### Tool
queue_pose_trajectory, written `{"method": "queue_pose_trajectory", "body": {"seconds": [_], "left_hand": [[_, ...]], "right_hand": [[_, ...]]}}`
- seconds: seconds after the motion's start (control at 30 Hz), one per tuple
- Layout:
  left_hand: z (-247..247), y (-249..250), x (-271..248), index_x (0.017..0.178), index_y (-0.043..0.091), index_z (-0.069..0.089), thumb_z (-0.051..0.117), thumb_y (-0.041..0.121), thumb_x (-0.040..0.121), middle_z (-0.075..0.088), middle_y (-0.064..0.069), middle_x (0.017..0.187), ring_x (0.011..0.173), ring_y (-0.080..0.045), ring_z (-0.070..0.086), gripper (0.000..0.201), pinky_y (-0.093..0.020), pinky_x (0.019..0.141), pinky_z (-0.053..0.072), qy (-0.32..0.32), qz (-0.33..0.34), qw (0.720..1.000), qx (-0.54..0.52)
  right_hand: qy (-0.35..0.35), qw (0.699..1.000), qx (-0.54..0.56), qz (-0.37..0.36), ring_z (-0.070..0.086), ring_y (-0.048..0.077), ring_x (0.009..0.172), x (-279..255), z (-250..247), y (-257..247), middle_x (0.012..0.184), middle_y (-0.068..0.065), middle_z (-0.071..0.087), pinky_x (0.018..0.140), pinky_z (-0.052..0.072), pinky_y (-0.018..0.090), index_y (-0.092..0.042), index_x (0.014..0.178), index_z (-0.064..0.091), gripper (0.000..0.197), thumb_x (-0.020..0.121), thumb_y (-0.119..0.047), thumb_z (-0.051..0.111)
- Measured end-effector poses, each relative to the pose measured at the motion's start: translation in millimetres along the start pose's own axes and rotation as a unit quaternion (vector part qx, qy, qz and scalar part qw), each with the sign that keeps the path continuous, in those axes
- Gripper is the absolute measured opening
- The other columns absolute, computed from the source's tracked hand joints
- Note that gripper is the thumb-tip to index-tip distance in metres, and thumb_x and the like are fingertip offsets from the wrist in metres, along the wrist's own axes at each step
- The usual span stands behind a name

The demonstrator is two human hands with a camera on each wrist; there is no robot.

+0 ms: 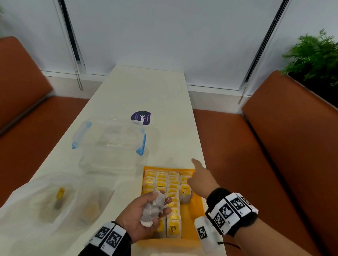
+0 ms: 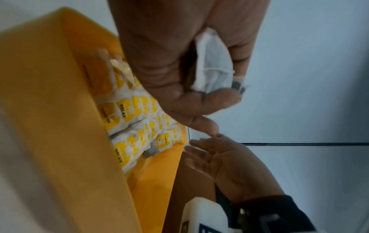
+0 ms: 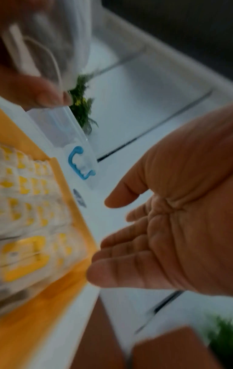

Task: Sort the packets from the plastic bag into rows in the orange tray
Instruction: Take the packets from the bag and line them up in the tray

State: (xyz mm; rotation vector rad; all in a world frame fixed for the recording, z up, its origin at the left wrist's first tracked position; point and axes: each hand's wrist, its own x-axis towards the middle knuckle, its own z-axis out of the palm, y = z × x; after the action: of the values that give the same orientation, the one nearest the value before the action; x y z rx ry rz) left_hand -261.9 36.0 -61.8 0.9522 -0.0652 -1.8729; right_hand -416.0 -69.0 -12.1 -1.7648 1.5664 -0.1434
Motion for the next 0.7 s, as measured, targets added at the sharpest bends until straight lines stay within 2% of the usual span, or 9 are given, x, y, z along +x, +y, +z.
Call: {"method": "queue_pose_trajectory", "body": {"seconds": [0.07, 0.1, 0.2, 0.27, 0.37, 0.43, 0.53, 0.6, 0.7], "left_hand": [[0.4, 1.3, 3.6, 0.099, 0.008, 0.062, 0.058, 0.024, 0.072, 0.073, -0.016, 0.090, 0.071, -0.028, 0.071, 0.032, -0.024, 0.046, 0.050, 0.000, -0.001, 1.000, -0.006], [1.2, 2.0, 5.1, 0.099, 0.009, 0.062, 0.055, 0.025, 0.075, 0.073, -0.016, 0.090, 0.071, -0.029, 0.071, 0.029, -0.024, 0.044, 0.050, 0.000, -0.006, 1.000, -0.010], [11.3, 3.7, 1.7, 0.098, 0.008, 0.061, 0.047, 0.027, 0.086, 0.073, -0.015, 0.078, 0.060, -0.028, 0.070, 0.028, -0.023, 0.034, 0.048, -0.020, -0.018, 0.999, -0.017], [16.0, 1.9, 1.9, 0.099, 0.005, 0.060, 0.046, 0.030, 0.087, 0.071, -0.013, 0.072, 0.049, -0.022, 0.066, 0.031, -0.025, 0.037, 0.050, -0.026, -0.014, 0.999, -0.014], [14.1, -2.2, 6.9, 0.111, 0.005, 0.058, 0.040, 0.045, 0.090, 0.071, -0.012, 0.082, 0.055, -0.020, 0.067, 0.048, -0.026, 0.045, 0.055, -0.030, 0.000, 1.000, 0.004], [12.3, -3.5, 7.5, 0.104, 0.008, 0.063, 0.039, 0.049, 0.088, 0.073, -0.008, 0.084, 0.065, -0.016, 0.070, 0.050, -0.026, 0.051, 0.055, -0.029, 0.008, 0.999, 0.031], [13.0, -5.5, 3.6, 0.096, 0.012, 0.065, 0.052, 0.037, 0.079, 0.073, -0.004, 0.076, 0.061, -0.013, 0.069, 0.033, -0.025, 0.052, 0.055, -0.026, 0.013, 0.998, 0.057], [11.6, -6.5, 2.8, 0.098, 0.011, 0.064, 0.051, 0.031, 0.084, 0.074, -0.005, 0.076, 0.060, -0.014, 0.069, 0.028, -0.024, 0.052, 0.052, -0.010, 0.011, 0.998, 0.058], [10.0, -6.0, 3.2, 0.102, 0.005, 0.062, 0.048, 0.026, 0.088, 0.073, -0.012, 0.080, 0.066, -0.022, 0.072, 0.029, -0.023, 0.047, 0.050, 0.011, -0.002, 1.000, 0.019]], "right_hand": [[0.027, 0.996, -0.007, -0.086, 0.057, 0.013, 0.082, -10.6, -8.4, -3.9, 0.106, 0.004, 0.061, 0.067, 0.048, 0.021, -0.021, 0.134, 0.045, 0.052, 0.086, -0.001, 0.051], [0.010, 0.991, -0.004, -0.132, 0.056, 0.012, 0.087, -16.9, -11.2, -6.8, 0.108, 0.001, 0.060, 0.071, 0.048, 0.019, -0.022, 0.125, 0.053, 0.047, 0.084, 0.000, 0.056], [-0.100, 0.968, -0.001, -0.229, 0.052, 0.007, 0.095, -34.1, -9.7, -10.2, 0.114, -0.007, 0.056, 0.078, 0.046, 0.013, -0.028, 0.121, 0.057, 0.052, 0.076, -0.008, 0.073], [-0.120, 0.960, 0.003, -0.251, 0.048, -0.001, 0.094, -40.1, -2.8, -9.4, 0.115, -0.013, 0.051, 0.078, 0.046, 0.010, -0.032, 0.125, 0.052, 0.063, 0.071, -0.015, 0.080], [-0.063, 0.965, -0.045, -0.249, 0.048, -0.003, 0.085, -41.8, 8.6, -5.8, 0.110, -0.012, 0.048, 0.067, 0.044, 0.007, -0.030, 0.126, 0.048, 0.065, 0.070, -0.018, 0.079], [-0.014, 0.954, -0.122, -0.272, 0.045, 0.001, 0.087, -42.2, 14.0, -2.0, 0.112, -0.009, 0.053, 0.066, 0.038, 0.010, -0.027, 0.123, 0.049, 0.055, 0.073, -0.022, 0.073], [0.024, 0.939, -0.159, -0.305, 0.046, 0.008, 0.099, -45.1, 18.7, 3.8, 0.113, -0.009, 0.058, 0.067, 0.034, 0.019, -0.027, 0.123, 0.050, 0.048, 0.078, -0.028, 0.067], [0.038, 0.941, -0.136, -0.309, 0.049, 0.010, 0.103, -48.2, 19.5, 6.3, 0.112, -0.008, 0.058, 0.074, 0.039, 0.022, -0.025, 0.122, 0.052, 0.045, 0.080, -0.023, 0.064], [0.066, 0.929, -0.097, -0.350, 0.053, 0.013, 0.100, -48.8, 20.4, 10.8, 0.102, -0.004, 0.063, 0.080, 0.037, 0.017, -0.021, 0.103, 0.065, 0.026, 0.079, -0.026, 0.057]]}}
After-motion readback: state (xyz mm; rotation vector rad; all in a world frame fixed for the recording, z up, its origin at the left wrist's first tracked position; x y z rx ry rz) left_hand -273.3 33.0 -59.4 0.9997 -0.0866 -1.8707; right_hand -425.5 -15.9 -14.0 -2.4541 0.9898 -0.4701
